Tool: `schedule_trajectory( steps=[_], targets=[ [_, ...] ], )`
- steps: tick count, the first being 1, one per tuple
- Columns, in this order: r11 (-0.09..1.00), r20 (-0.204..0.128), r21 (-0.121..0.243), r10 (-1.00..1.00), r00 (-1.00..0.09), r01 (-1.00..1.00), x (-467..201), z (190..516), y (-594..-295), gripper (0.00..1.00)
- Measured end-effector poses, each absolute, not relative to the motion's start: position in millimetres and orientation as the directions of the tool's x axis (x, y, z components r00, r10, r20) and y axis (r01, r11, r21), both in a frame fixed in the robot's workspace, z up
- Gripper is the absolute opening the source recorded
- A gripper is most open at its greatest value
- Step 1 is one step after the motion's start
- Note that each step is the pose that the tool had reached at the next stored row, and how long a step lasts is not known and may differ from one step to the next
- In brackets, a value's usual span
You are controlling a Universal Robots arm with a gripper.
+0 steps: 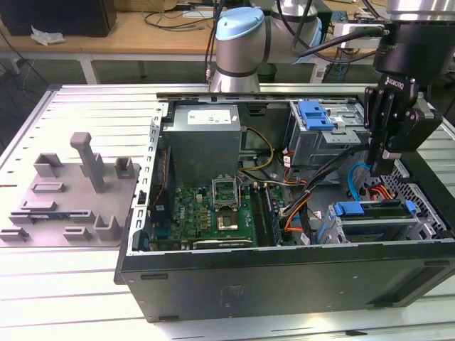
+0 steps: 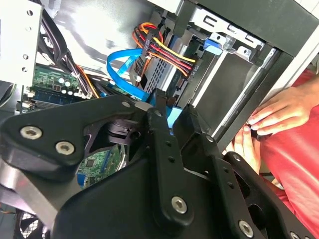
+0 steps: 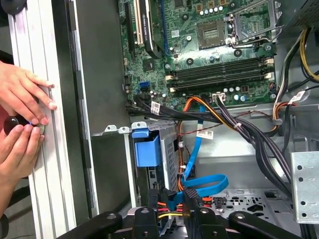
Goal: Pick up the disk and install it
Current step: 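Insert the second disk wire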
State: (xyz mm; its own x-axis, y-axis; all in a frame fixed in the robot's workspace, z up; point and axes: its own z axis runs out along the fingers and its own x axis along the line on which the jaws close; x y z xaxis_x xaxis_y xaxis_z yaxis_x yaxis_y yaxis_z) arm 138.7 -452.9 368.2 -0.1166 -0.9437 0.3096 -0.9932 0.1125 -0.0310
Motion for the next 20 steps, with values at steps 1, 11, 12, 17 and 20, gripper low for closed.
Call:
schedule_trajectory(
  steps=[1,11,12,17,20],
  targets=[
    [0.112,0.310,-0.031,-0.944,-0.117,-0.993,138.7,368.2,-453.6,0.33],
    [0.112,0.310,-0.031,-0.944,-0.117,-0.993,139.1,364.9,-456.6,0.16],
    [0.112,0.310,-0.031,-0.944,-0.117,-0.993,139.2,364.9,-456.6,0.16],
    [0.113,0.304,-0.030,-0.945,-0.117,-0.993,139.2,364.7,-457.5,0.16],
    [0.113,0.295,-0.029,-0.948,-0.116,-0.993,139.2,364.7,-461.4,0.16]
  ],
)
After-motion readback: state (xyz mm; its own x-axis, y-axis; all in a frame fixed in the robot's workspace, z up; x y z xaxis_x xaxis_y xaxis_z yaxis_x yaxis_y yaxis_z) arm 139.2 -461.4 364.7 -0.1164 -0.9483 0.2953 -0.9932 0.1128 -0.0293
